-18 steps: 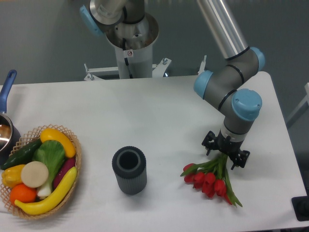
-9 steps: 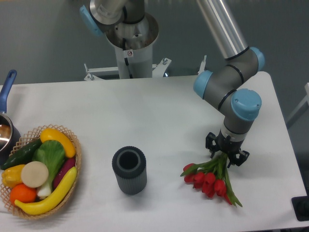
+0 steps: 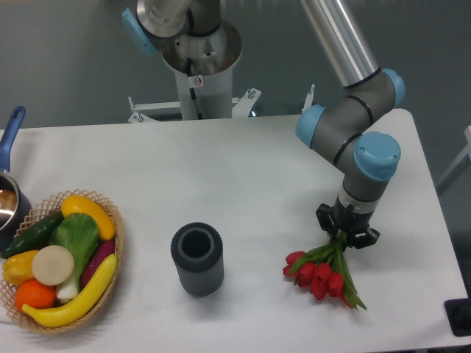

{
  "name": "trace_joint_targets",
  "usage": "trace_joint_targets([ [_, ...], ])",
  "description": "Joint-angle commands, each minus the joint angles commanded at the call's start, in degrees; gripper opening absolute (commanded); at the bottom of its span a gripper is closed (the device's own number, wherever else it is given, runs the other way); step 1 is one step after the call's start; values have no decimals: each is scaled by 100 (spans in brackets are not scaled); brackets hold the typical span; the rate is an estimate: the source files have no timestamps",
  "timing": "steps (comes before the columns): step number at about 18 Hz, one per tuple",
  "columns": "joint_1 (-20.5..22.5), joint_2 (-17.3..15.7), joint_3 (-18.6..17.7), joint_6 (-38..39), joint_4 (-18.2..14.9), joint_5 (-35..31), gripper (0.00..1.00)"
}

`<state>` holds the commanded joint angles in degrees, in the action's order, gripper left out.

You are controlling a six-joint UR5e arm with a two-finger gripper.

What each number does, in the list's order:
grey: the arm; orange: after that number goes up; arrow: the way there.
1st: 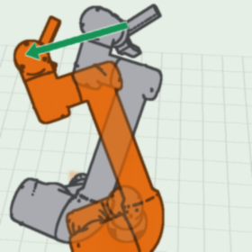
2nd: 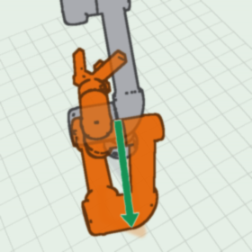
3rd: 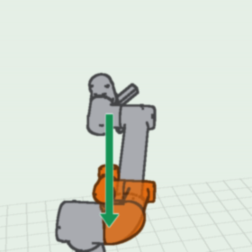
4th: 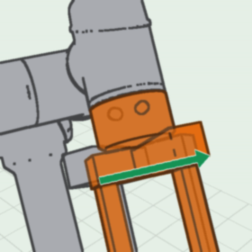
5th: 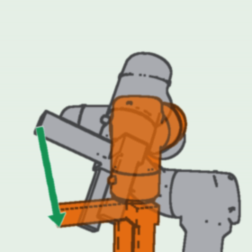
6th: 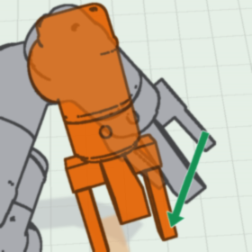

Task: Pick up the flowers from the table
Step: 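Lift the gripped red tulips up off the table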

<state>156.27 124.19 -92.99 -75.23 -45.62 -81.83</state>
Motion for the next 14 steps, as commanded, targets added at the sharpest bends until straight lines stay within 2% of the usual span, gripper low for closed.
trace_joint_targets([
  [3,44,-96,35,-9,0,9,26],
  [7,106,-421,79,-9,0,175,26],
  [11,158,-834,123,78,0,868,26],
  [14,290,-1168,158,491,0,1588,26],
])
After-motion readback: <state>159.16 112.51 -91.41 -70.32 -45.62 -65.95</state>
